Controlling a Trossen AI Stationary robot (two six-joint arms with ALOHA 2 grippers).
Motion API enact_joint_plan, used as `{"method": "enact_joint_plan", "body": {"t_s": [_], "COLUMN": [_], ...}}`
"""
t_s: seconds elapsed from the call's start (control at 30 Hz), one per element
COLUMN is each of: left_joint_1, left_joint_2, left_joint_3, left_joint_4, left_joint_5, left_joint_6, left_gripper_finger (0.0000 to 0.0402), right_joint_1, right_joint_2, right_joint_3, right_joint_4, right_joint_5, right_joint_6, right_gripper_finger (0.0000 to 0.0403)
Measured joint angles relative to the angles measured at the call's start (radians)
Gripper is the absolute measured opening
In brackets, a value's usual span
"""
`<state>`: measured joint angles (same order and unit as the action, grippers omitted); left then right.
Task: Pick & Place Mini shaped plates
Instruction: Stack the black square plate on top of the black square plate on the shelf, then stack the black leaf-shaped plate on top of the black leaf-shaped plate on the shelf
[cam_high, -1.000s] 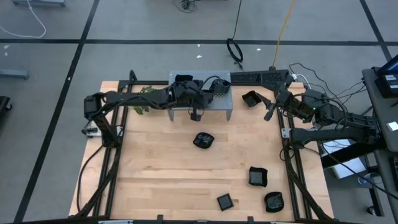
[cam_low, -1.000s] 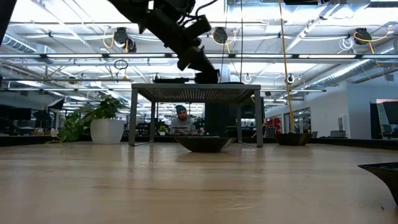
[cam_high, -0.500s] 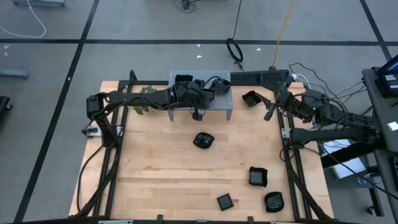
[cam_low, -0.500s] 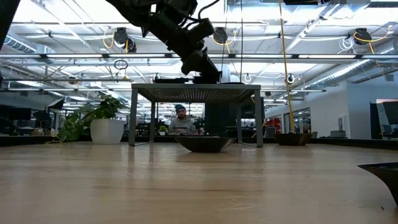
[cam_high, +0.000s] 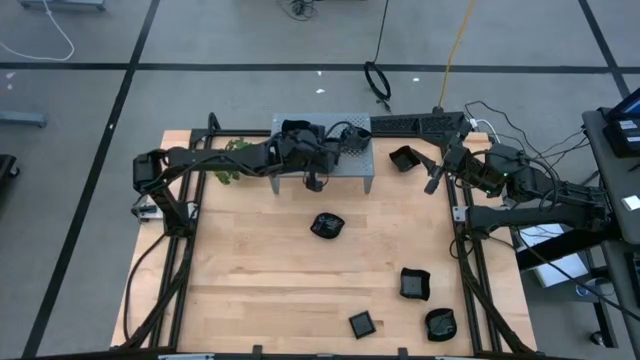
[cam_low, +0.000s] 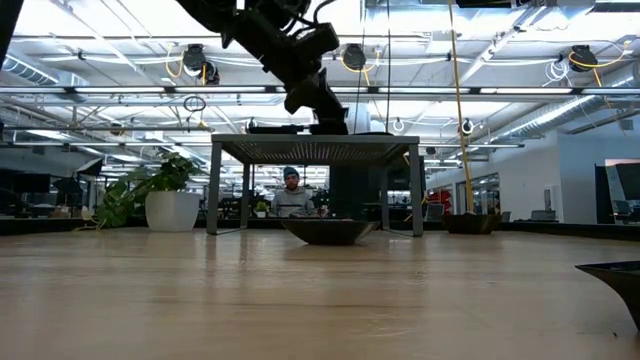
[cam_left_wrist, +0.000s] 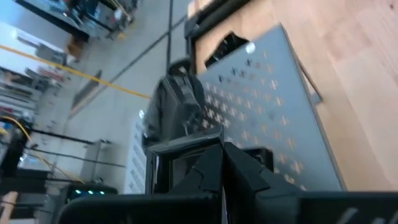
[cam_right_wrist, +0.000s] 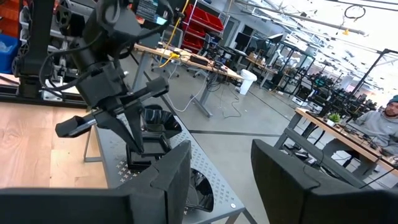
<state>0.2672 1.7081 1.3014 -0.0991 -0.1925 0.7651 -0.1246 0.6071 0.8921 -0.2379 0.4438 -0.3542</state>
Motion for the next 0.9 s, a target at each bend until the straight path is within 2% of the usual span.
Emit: {"method": "enact_joint_plan", "body": {"t_s": [0.17, 0.33, 0.53, 0.7, 0.9], "left_joint_1": [-0.001, 0.0, -0.005, -0.031, -0.092], "left_joint_2": [0.0, 0.0, 0.0, 0.0, 0.0], "left_joint_3": [0.0, 0.0, 0.0, 0.0, 0.0], "left_joint_4": [-0.058, -0.056, -0.054, -0.022, 0.108], "left_joint_5": [0.009, 0.01, 0.009, -0.048, -0.223], "left_joint_6": [-0.028, -0.123, -0.21, -0.136, 0.027], "left_gripper_finger": [0.0019, 0.002, 0.0065, 0.0118, 0.0166], "right_joint_1": [0.0, 0.0, 0.0, 0.0, 0.0], "right_joint_2": [0.0, 0.0, 0.0, 0.0, 0.0], "right_joint_3": [0.0, 0.0, 0.0, 0.0, 0.0], "right_joint_4": [0.0, 0.0, 0.0, 0.0, 0.0], "right_joint_5": [0.0, 0.0, 0.0, 0.0, 0.0], "right_joint_6": [0.0, 0.0, 0.0, 0.0, 0.0], "right_gripper_finger": [0.0155, 0.0155, 0.0155, 0.0155, 0.0155]}}
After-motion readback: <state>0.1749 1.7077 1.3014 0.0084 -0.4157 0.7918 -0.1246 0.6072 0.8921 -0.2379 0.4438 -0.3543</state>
